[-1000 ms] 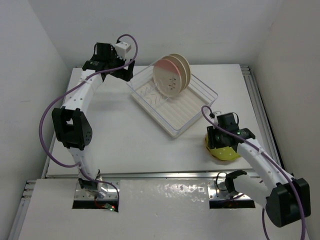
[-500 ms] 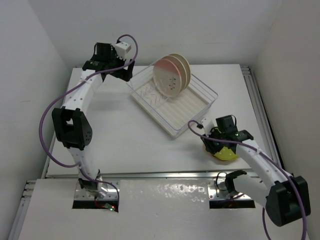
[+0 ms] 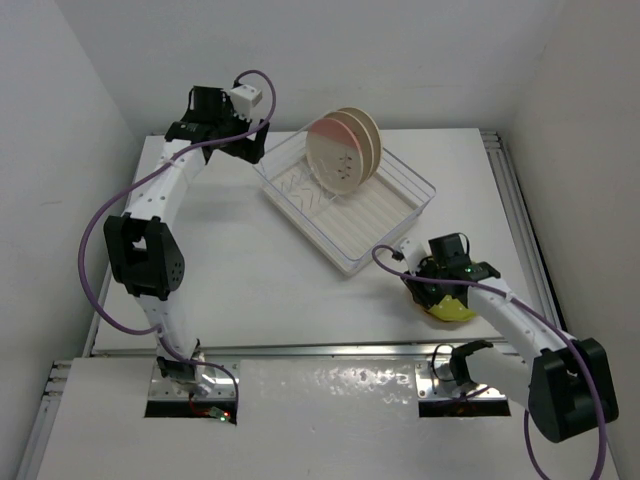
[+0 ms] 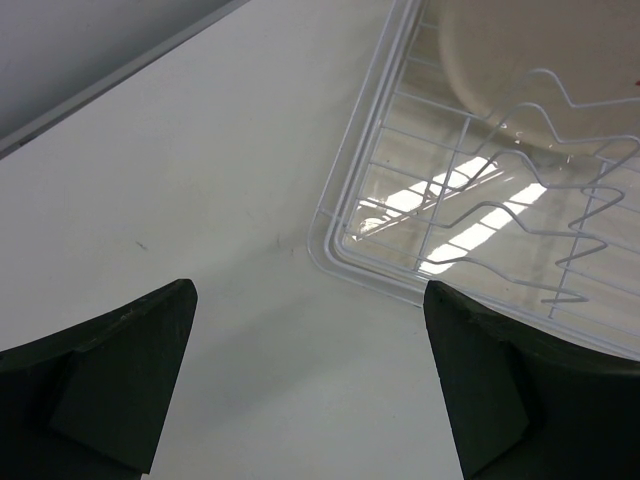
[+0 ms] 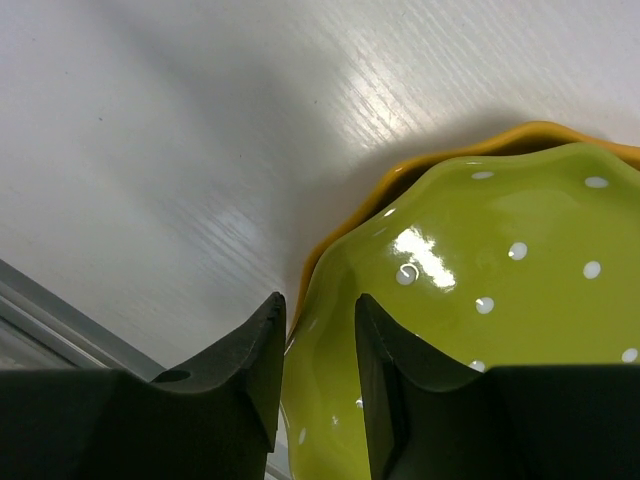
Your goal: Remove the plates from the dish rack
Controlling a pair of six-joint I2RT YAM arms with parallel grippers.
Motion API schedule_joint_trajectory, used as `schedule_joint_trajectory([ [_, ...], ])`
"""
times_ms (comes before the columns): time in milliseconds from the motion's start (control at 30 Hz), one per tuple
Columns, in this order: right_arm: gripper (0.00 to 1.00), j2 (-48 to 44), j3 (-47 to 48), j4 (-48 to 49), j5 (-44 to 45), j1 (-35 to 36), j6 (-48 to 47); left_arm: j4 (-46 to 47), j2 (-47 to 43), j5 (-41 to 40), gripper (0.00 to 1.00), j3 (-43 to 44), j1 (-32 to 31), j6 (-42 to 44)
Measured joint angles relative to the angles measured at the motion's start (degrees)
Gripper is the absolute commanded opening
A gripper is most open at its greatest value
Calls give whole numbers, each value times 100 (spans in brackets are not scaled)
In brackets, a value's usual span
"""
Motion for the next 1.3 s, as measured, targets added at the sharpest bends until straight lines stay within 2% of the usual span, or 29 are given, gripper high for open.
schedule_joint_trajectory([
  [100,27,63,-48,57,0,0,-15,2,0,-4,95,-2,0,2],
  [300,0,76,-94,131,-76,13,28,2,0,-24,95,-63,0,15],
  [600,0,66,-96,262,-63,0,367,7,0,-46,95,-96,0,22],
  [933,0,-343,-315,935,46,0,1202,7,0,-63,95,-96,0,26],
  [1300,0,-326,-361,1019,442,7,1362,13,0,-83,95,-118,0,66],
])
